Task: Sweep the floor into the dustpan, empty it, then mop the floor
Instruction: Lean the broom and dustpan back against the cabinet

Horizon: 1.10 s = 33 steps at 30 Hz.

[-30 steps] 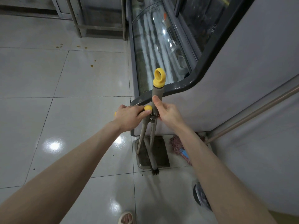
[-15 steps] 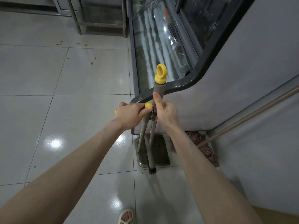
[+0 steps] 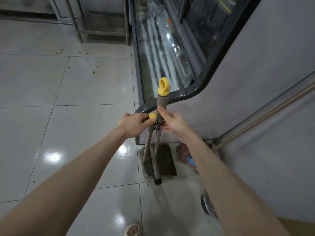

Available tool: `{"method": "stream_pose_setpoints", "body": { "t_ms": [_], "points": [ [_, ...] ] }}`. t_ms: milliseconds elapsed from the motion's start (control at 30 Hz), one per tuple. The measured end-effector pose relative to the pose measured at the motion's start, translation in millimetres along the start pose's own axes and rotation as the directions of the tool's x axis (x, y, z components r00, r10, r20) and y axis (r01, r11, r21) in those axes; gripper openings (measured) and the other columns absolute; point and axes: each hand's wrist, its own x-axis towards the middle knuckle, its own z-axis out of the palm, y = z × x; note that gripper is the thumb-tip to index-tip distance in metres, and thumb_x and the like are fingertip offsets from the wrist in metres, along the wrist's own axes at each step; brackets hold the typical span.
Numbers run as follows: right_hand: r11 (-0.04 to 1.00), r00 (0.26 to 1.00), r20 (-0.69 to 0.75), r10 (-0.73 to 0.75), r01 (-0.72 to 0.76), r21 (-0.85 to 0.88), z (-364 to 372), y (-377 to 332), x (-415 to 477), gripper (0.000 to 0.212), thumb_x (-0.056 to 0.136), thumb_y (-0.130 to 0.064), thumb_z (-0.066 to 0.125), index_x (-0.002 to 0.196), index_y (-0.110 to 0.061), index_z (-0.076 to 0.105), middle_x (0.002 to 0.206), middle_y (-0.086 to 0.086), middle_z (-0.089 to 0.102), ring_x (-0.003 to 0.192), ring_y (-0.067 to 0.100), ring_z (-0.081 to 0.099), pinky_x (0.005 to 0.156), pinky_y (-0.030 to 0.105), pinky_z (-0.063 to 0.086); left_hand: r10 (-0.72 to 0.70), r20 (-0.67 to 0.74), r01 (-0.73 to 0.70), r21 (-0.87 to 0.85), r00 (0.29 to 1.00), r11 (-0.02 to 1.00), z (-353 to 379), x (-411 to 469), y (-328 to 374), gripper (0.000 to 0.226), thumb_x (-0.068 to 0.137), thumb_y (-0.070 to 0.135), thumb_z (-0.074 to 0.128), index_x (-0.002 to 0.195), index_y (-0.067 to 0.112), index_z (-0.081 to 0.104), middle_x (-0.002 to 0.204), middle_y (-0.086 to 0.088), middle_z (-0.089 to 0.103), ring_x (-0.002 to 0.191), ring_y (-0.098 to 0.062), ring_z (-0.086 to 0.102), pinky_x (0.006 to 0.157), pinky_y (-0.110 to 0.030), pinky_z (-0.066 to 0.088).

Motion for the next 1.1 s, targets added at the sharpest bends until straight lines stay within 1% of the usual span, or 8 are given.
{"method": "stream_pose_setpoints", "body": {
  "t_ms": [167, 400, 533, 633, 700, 833, 967, 1100],
  "points": [
    [1.0, 0.999, 0.022, 0.031, -0.031, 0.0, -2, -4, -2, 0.055, 0.09, -0.053, 0.049, 0.113, -0.005, 0.061, 0.103, 0.012, 0.069, 0.101, 0.022, 0.065, 0.091, 0.034, 0.05, -0.006, -0.052, -0.001, -0.12, 0.999, 0.993, -4, 0, 2, 0.039, 0.096, 0.051, 0.039, 0.117, 0.026, 0.059, 0.073, 0.017, 0.05, 0.083, -0.013, 0.05, 0.098, -0.04, 0.031],
    [1.0, 1.0, -0.01, 0.006, -0.006, 0.0, -7, -10, -11, 0.047, 0.092, -0.05, 0.049, 0.112, -0.011, 0.066, 0.102, 0.005, 0.071, 0.1, 0.018, 0.066, 0.08, 0.024, 0.051, -0.016, -0.02, 0.01, -0.296, 1.0, 0.955, -13, -3, -2, 0.047, 0.092, 0.052, 0.049, 0.122, 0.018, 0.06, 0.109, 0.0, 0.066, 0.103, -0.018, 0.06, 0.097, -0.046, 0.046],
    [1.0, 0.997, -0.072, 0.03, -0.03, -0.005, -14, -19, -24, 0.033, 0.093, -0.05, 0.048, 0.096, -0.021, 0.063, 0.096, -0.001, 0.064, 0.096, 0.019, 0.065, 0.086, 0.031, 0.052, -0.038, -0.046, 0.021, -0.33, 0.998, 0.944, -20, -16, 9, 0.046, 0.093, 0.047, 0.051, 0.123, 0.013, 0.06, 0.111, -0.002, 0.066, 0.103, -0.019, 0.059, 0.092, -0.04, 0.049],
    [0.998, 0.991, -0.125, 0.055, -0.058, -0.021, -24, -24, -37, 0.048, 0.092, -0.053, 0.047, 0.121, -0.016, 0.058, 0.106, 0.003, 0.061, 0.095, 0.018, 0.065, 0.088, 0.033, 0.053, -0.05, -0.096, 0.011, -0.371, 0.994, 0.929, -24, -33, 22, 0.037, 0.094, 0.042, 0.052, 0.112, 0.012, 0.063, 0.101, -0.001, 0.065, 0.091, -0.014, 0.059, 0.074, -0.025, 0.047],
    [0.996, 0.984, -0.161, 0.078, -0.082, -0.02, -36, -27, -46, 0.056, 0.09, -0.057, 0.048, 0.124, -0.013, 0.057, 0.108, 0.008, 0.062, 0.093, 0.018, 0.066, 0.088, 0.033, 0.054, -0.043, -0.124, -0.006, -0.372, 0.991, 0.928, -28, -48, 37, 0.029, 0.094, 0.038, 0.052, 0.104, 0.012, 0.062, 0.093, 0.001, 0.062, 0.08, -0.007, 0.055, 0.064, -0.017, 0.04],
    [0.995, 0.962, -0.252, 0.101, -0.101, 0.014, -60, -37, -69, 0.053, 0.089, -0.057, 0.051, 0.116, -0.012, 0.06, 0.101, 0.013, 0.065, 0.087, 0.02, 0.068, 0.084, 0.035, 0.055, 0.041, -0.086, -0.072, -0.395, 0.995, 0.916, -39, -65, 70, 0.027, 0.095, 0.039, 0.052, 0.105, 0.016, 0.062, 0.093, 0.003, 0.063, 0.083, -0.006, 0.058, 0.071, -0.019, 0.047],
    [0.995, 0.917, -0.387, 0.096, -0.076, 0.067, -100, -56, -97, 0.052, 0.09, -0.052, 0.053, 0.112, -0.005, 0.06, 0.09, 0.014, 0.064, 0.079, 0.025, 0.067, 0.082, 0.037, 0.054, 0.161, -0.088, -0.183, -0.394, 0.983, 0.901, -59, -57, 120, 0.03, 0.095, 0.041, 0.05, 0.11, 0.018, 0.062, 0.095, 0.007, 0.062, 0.087, -0.006, 0.058, 0.073, -0.019, 0.043],
    [0.995, 0.857, -0.509, 0.075, -0.027, 0.101, -153, -75, -129, 0.051, 0.093, -0.045, 0.053, 0.115, 0.0, 0.059, 0.09, 0.018, 0.062, 0.066, 0.021, 0.064, 0.066, 0.028, 0.052, 0.262, -0.101, -0.28, -0.385, 0.96, 0.879, -67, -36, 183, 0.034, 0.093, 0.045, 0.052, 0.109, 0.018, 0.064, 0.094, 0.004, 0.065, 0.09, -0.011, 0.061, 0.078, -0.024, 0.045]
  ]
}}
